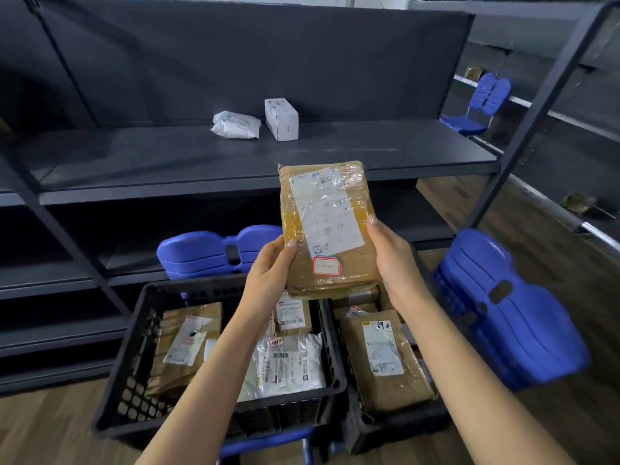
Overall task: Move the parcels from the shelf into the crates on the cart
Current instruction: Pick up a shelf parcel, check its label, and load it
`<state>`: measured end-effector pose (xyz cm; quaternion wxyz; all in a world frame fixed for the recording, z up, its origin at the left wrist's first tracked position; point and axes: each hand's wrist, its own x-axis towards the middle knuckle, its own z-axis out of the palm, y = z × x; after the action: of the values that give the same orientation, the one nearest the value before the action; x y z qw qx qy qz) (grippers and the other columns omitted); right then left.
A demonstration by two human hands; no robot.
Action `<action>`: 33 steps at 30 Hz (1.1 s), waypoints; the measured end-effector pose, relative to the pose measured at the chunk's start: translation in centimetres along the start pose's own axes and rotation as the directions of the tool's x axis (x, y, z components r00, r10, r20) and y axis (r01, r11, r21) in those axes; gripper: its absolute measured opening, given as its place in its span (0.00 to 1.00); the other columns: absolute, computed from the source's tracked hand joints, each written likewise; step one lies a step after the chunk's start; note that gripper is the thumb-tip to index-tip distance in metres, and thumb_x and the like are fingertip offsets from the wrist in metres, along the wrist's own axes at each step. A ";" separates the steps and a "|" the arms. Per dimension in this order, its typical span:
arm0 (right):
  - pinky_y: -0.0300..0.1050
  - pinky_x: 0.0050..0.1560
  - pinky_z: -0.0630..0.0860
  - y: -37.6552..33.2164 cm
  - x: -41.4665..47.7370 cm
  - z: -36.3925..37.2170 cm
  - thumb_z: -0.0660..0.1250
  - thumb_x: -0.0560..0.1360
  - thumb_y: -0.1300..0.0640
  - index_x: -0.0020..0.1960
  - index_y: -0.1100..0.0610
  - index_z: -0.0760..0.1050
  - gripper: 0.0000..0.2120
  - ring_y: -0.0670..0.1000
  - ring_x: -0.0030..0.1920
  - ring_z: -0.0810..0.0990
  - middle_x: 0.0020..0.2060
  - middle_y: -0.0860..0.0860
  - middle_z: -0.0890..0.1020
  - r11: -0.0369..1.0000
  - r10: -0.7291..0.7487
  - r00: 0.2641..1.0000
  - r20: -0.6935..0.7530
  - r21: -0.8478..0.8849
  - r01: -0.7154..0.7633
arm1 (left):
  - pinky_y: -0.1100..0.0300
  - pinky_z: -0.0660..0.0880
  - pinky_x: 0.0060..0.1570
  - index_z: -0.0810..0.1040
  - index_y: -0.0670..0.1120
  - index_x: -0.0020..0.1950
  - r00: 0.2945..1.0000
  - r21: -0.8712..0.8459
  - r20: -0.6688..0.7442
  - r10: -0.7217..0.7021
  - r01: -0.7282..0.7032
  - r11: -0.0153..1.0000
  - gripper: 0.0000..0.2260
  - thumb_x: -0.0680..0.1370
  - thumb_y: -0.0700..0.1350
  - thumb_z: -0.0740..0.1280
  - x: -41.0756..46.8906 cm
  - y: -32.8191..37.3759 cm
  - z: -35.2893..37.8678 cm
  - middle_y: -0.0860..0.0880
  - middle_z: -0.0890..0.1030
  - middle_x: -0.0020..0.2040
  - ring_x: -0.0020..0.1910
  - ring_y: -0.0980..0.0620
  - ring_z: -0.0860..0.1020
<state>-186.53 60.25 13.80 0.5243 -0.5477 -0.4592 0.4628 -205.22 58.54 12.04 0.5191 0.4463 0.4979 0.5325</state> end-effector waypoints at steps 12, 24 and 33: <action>0.48 0.58 0.77 5.6 2.1 7.2 0.60 0.80 0.47 0.61 0.36 0.70 0.10 0.46 0.55 0.81 0.54 0.42 0.81 0.996 0.083 0.965 0.249 -0.035 -0.076 | 0.69 0.77 0.41 0.77 0.47 0.62 0.976 0.150 -0.215 -0.024 0.057 0.987 0.11 0.79 0.44 0.66 0.8 -1.5 -7.1 0.51 0.82 0.55 0.46 0.60 0.82; 0.45 0.61 0.71 10.2 3.5 16.6 0.58 0.80 0.42 0.72 0.39 0.65 0.20 0.45 0.60 0.75 0.62 0.40 0.75 0.965 0.230 0.873 0.430 -0.220 -0.146 | 0.44 0.75 0.61 0.79 0.48 0.62 0.911 0.067 -0.376 -0.169 0.209 0.976 0.12 0.79 0.45 0.67 1.6 -5.4 -16.3 0.46 0.84 0.55 0.56 0.45 0.82; 0.43 0.55 0.73 13.9 4.3 20.2 0.58 0.81 0.47 0.72 0.40 0.65 0.19 0.46 0.56 0.77 0.58 0.41 0.77 0.941 0.307 0.900 0.310 -0.240 -0.239 | 0.50 0.77 0.59 0.73 0.45 0.70 0.913 0.076 -0.268 -0.308 0.339 0.938 0.17 0.80 0.42 0.64 4.9 -9.9 -20.2 0.46 0.83 0.57 0.53 0.48 0.82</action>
<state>-205.59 67.15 -0.64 0.3092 -0.5668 -0.5051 0.5728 -224.53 61.70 -0.10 0.5047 0.3169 0.6581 0.4602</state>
